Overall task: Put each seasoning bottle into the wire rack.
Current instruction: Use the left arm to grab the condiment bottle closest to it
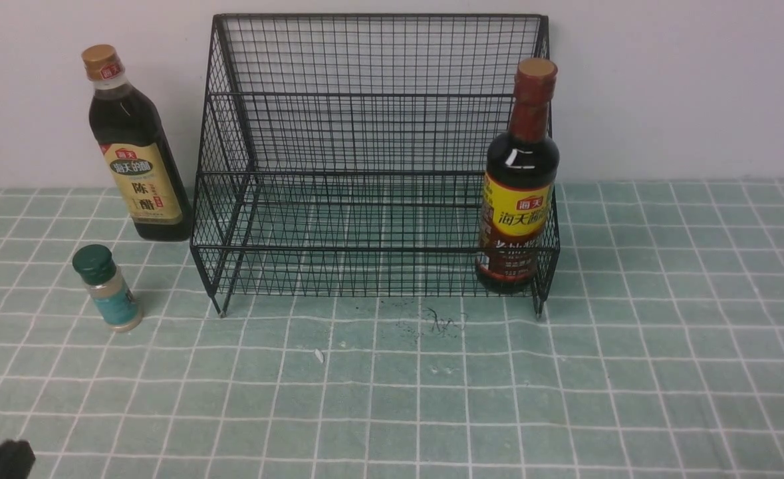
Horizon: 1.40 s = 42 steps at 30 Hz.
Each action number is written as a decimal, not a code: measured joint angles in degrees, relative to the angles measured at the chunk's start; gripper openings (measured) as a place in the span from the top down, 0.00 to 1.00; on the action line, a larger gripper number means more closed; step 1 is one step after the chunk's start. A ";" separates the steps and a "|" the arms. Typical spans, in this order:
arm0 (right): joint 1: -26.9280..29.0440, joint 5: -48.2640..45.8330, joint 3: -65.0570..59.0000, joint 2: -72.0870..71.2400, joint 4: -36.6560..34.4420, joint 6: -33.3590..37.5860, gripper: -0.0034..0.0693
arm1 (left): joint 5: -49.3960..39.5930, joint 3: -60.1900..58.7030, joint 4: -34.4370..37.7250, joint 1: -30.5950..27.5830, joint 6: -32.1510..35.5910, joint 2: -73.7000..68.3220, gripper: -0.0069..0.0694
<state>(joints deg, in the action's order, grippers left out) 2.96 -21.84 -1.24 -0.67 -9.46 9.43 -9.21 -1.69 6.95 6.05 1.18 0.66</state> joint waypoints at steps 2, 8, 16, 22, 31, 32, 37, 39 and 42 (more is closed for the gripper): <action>0.00 0.00 0.00 0.00 0.00 0.00 0.97 | 5.89 0.00 1.75 0.00 -0.29 0.00 0.92; 0.00 0.00 0.00 0.00 0.00 0.00 0.97 | 31.24 0.41 4.91 0.00 -1.75 0.00 0.92; 0.00 0.00 0.00 0.00 0.00 0.00 0.97 | 9.21 21.65 3.76 0.00 -3.96 -13.26 0.92; 0.00 0.00 0.00 0.00 0.00 0.00 0.97 | -30.94 40.04 3.22 0.00 -3.89 -37.65 0.92; 0.00 0.00 0.00 0.00 0.00 0.00 0.97 | -41.60 49.28 -4.43 -5.46 -2.84 -65.33 0.92; 0.00 0.00 0.00 0.00 0.00 0.00 0.97 | -41.66 50.08 -4.42 -6.71 -2.89 -66.57 0.92; 0.00 0.00 0.00 0.00 0.00 0.00 0.97 | -41.31 57.66 -1.91 -16.18 -0.78 -74.93 0.92; 0.00 0.00 0.00 0.00 0.00 0.00 0.97 | -41.06 59.91 -1.68 -17.19 0.44 -76.87 0.92; 0.00 0.00 0.00 0.00 0.00 0.00 0.97 | -38.24 63.13 -0.44 -17.48 5.55 -81.23 0.88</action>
<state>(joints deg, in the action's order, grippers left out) 2.96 -21.84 -1.24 -0.67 -9.46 9.43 -47.46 61.44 6.51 -11.44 6.73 -80.57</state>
